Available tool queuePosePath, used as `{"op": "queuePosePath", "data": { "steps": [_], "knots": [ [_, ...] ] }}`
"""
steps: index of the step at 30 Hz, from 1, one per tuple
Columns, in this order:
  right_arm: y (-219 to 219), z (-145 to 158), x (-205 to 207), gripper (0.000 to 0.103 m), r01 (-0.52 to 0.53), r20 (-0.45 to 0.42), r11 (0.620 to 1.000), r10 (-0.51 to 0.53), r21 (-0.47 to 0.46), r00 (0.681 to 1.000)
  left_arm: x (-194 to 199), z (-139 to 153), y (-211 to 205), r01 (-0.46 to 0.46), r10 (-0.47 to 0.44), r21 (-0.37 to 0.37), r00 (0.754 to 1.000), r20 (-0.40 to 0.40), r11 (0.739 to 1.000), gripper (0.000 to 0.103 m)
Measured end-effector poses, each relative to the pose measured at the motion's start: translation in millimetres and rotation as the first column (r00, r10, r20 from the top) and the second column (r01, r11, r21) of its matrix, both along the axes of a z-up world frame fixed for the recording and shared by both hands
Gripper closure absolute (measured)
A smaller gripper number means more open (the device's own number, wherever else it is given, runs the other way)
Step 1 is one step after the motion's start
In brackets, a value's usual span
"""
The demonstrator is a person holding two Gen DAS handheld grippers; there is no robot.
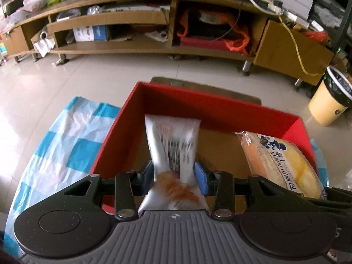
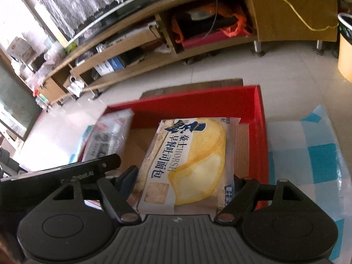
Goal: Organize snacks
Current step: 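Lower both bags into the red box and open both tools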
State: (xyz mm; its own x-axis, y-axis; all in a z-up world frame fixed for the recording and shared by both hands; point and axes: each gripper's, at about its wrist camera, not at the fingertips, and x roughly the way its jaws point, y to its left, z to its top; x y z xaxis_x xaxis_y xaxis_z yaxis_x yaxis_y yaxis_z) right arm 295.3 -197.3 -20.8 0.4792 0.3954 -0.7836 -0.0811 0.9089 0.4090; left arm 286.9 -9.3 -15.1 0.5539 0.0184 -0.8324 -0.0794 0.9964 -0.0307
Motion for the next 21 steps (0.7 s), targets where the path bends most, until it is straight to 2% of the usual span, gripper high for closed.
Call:
{"op": "queuePosePath", "data": {
  "steps": [3, 7, 11, 13, 17, 21],
  "knots": [
    [7, -5, 0, 0.027, -0.022, 0.009, 0.998, 0.023, -0.052, 1.000, 0, -7, 1, -0.004, 0.004, 0.018, 1.000, -0.018, 1.000, 0.055],
    [8, -7, -2, 0.027, -0.040, 0.014, 0.997, 0.041, -0.068, 0.999, -3, -14, 2, -0.003, 0.004, 0.036, 0.999, -0.031, 0.999, 0.054],
    [15, -9, -5, 0.027, -0.077, 0.025, 0.989, 0.081, -0.123, 0.996, -6, -17, 4, -0.012, 0.013, 0.046, 0.999, -0.040, 0.999, 0.045],
    [18, -10, -8, 0.027, -0.099, 0.025, 0.984, 0.104, -0.149, 0.994, -9, -18, 3, 0.000, 0.002, 0.063, 0.999, -0.036, 0.998, 0.045],
    [18, -10, -11, 0.027, -0.109, 0.023, 0.980, 0.114, -0.166, 0.993, -17, -18, 0, 0.017, -0.013, 0.093, 0.999, -0.043, 0.995, 0.036],
    [14, -9, -12, 0.027, -0.113, 0.009, 0.978, 0.116, -0.175, 0.993, -27, -18, -3, 0.040, -0.035, 0.098, 0.998, -0.056, 0.994, 0.036]
  ]
}}
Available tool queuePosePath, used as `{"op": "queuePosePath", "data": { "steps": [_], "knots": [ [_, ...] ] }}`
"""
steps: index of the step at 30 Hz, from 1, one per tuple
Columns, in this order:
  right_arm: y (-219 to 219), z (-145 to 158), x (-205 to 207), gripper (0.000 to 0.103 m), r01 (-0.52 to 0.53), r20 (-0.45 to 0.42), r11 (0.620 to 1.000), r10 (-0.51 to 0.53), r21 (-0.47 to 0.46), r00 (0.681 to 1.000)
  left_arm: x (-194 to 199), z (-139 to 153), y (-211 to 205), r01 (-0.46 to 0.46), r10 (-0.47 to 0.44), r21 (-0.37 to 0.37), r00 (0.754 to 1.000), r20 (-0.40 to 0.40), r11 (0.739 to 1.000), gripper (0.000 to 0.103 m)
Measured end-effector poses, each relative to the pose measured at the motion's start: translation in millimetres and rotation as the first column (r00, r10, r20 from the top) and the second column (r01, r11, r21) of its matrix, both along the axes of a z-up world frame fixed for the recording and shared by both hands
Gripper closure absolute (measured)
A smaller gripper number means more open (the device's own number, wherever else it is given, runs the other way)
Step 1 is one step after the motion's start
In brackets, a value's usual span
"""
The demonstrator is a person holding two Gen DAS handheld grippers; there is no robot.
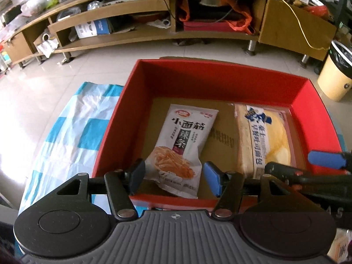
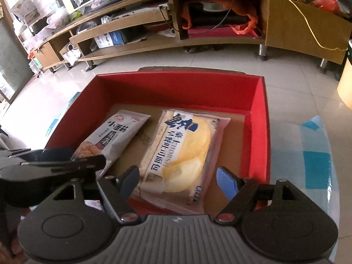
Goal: Organize snacks
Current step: 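Lower both bags into the red box and open both tools, then move the left tool to the waffle cake while the right tool reaches the Trolli bag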
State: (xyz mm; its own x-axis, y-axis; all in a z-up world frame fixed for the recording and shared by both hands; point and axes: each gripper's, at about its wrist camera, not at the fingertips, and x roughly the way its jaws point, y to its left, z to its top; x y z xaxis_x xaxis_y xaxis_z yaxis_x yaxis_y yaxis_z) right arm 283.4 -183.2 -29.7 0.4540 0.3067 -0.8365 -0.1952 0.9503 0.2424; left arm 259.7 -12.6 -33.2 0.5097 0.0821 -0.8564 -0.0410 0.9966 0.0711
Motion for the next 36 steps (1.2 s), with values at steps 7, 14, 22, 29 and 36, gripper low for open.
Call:
{"op": "queuePosePath", "data": {
  "steps": [7, 14, 22, 29, 36],
  "knots": [
    [-4, 1, -9, 0.025, -0.014, -0.035, 1.000, 0.014, -0.022, 0.999, -14, 3, 1, -0.016, 0.015, -0.042, 1.000, -0.023, 0.999, 0.034],
    [-15, 5, -16, 0.025, 0.014, -0.077, 1.000, -0.012, 0.018, 0.997, -27, 10, 0, -0.028, 0.027, -0.069, 0.999, -0.018, 0.997, 0.032],
    [-25, 40, -27, 0.025, 0.056, 0.043, 0.996, -0.059, 0.064, 0.997, -41, 40, -5, -0.030, 0.036, -0.064, 0.996, 0.086, 0.998, 0.027],
    [-21, 59, -56, 0.025, 0.030, 0.091, 0.999, -0.033, 0.031, 0.995, -70, 52, -5, -0.031, 0.038, -0.061, 0.994, 0.105, 0.998, 0.022],
    [-18, 68, -93, 0.025, 0.005, 0.101, 1.000, -0.007, 0.027, 0.995, -109, 57, -1, -0.036, 0.040, -0.044, 0.995, 0.093, 0.998, 0.018]
  ]
}}
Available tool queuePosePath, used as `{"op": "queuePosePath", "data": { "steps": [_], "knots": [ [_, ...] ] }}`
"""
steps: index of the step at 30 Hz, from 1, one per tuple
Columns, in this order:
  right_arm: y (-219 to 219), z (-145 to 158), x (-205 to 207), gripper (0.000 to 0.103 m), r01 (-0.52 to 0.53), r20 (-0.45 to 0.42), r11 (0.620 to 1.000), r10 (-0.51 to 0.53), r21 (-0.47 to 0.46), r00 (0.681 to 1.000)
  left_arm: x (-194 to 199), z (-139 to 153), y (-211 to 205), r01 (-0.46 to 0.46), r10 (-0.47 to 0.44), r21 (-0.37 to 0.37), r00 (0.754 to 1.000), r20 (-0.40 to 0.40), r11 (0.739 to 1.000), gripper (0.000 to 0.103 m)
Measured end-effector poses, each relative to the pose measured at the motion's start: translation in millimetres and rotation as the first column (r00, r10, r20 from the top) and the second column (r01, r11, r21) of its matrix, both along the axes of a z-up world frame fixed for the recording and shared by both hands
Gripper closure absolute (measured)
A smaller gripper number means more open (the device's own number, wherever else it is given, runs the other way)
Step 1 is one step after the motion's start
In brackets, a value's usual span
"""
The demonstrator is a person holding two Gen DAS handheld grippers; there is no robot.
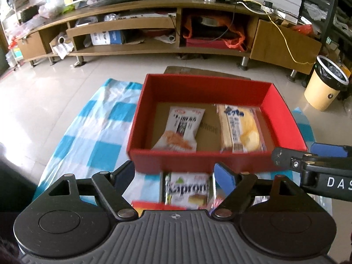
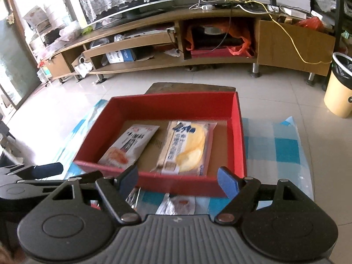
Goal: Organize snacks
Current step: 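Move the left tool to the waffle cake while the right tool reaches the Trolli bag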
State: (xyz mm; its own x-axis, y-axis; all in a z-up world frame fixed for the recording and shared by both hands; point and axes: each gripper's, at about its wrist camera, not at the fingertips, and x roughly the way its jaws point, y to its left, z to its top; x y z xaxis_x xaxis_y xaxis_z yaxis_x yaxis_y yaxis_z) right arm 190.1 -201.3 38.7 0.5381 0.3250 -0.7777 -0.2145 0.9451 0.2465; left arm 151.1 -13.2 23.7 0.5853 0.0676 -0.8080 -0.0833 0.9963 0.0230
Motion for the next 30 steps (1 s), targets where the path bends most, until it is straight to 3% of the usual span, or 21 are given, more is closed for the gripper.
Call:
{"op": "queuePosePath", "data": {
  "steps": [12, 17, 22, 30],
  "knots": [
    [7, -11, -51, 0.025, -0.042, -0.059, 0.999, 0.042, 0.010, 0.997, -51, -7, 31, -0.032, 0.032, -0.016, 0.998, -0.052, 0.999, 0.016],
    [9, -17, -61, 0.025, -0.047, -0.088, 0.999, 0.048, 0.013, 0.995, -57, -22, 47, -0.060, 0.055, -0.047, 0.992, -0.114, 0.997, 0.015],
    [9, -19, -66, 0.025, -0.062, -0.098, 0.998, 0.063, 0.015, 0.993, -60, -27, 72, -0.128, 0.113, -0.096, 0.982, -0.150, 0.987, 0.015],
    [17, -20, -64, 0.025, -0.088, -0.117, 0.996, 0.090, 0.026, 0.989, -67, -41, 98, -0.224, 0.202, -0.087, 0.958, -0.205, 0.971, 0.013]
  ]
}}
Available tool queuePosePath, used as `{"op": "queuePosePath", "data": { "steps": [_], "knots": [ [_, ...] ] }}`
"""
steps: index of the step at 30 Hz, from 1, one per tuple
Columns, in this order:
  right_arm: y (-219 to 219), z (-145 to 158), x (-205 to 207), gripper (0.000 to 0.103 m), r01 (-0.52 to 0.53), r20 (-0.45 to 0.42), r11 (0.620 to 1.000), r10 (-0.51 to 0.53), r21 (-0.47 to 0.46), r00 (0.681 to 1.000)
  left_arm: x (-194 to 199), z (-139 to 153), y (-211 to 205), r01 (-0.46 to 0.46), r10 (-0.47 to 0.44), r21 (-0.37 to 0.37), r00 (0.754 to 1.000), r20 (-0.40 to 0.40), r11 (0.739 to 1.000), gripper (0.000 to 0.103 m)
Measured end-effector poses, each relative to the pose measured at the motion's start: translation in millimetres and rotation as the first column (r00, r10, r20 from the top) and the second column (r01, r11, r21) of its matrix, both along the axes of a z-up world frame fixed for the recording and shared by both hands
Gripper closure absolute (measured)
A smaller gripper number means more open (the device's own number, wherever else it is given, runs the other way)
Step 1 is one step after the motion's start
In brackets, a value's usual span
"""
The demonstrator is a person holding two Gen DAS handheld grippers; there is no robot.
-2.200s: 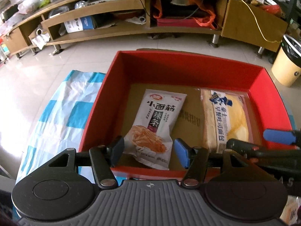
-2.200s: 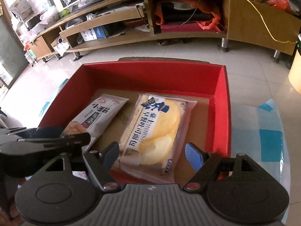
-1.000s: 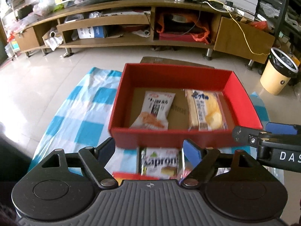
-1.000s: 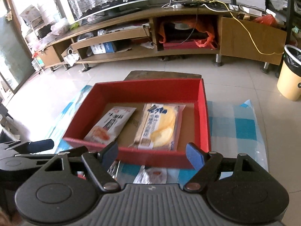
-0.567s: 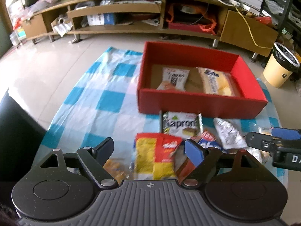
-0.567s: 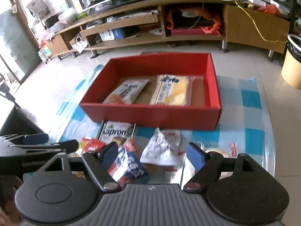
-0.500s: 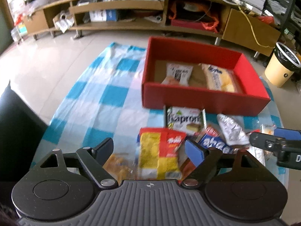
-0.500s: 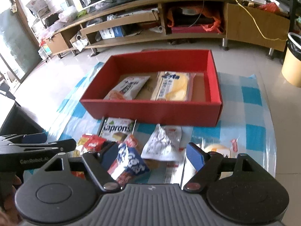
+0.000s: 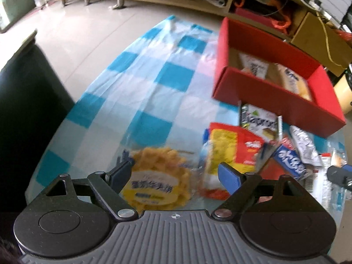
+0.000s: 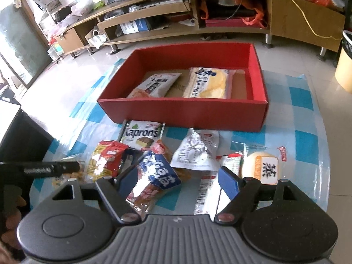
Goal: Organize snacks
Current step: 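Move the left tool to the waffle cake while the right tool reaches the Trolli bag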
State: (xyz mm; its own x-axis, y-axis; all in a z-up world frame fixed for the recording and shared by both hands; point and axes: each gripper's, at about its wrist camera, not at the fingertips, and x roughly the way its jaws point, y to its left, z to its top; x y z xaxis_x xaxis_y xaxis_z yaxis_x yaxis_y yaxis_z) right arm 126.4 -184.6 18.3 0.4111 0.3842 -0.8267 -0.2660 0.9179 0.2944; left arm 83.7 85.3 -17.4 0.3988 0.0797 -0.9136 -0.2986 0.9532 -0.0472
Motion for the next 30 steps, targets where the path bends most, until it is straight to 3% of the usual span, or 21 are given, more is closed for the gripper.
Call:
{"op": "queuePosePath", "data": {
  "steps": [6, 14, 16, 18, 30],
  "knots": [
    [16, 1, -2, 0.025, -0.046, 0.000, 0.999, 0.046, 0.007, 0.999, -2, -10, 17, -0.051, 0.050, -0.044, 0.998, -0.030, 0.998, 0.013],
    [29, -2, -2, 0.025, -0.076, -0.012, 0.997, 0.076, 0.006, 0.997, 6, -33, 8, -0.031, 0.029, -0.016, 0.996, -0.082, 0.999, 0.004],
    [34, -3, -3, 0.025, -0.089, -0.016, 0.996, 0.089, 0.004, 0.996, 4, -32, 8, -0.026, 0.024, -0.020, 0.996, -0.085, 0.999, 0.007],
    [39, -3, -3, 0.025, -0.105, -0.017, 0.994, 0.105, 0.005, 0.994, -2, -28, 6, -0.005, 0.006, 0.010, 0.996, -0.090, 1.000, 0.020],
    [94, -9, 0, 0.025, -0.197, -0.054, 0.980, 0.199, 0.030, 0.979, -46, -26, 13, 0.017, -0.025, -0.085, 0.996, -0.085, 0.996, 0.025]
  ]
}}
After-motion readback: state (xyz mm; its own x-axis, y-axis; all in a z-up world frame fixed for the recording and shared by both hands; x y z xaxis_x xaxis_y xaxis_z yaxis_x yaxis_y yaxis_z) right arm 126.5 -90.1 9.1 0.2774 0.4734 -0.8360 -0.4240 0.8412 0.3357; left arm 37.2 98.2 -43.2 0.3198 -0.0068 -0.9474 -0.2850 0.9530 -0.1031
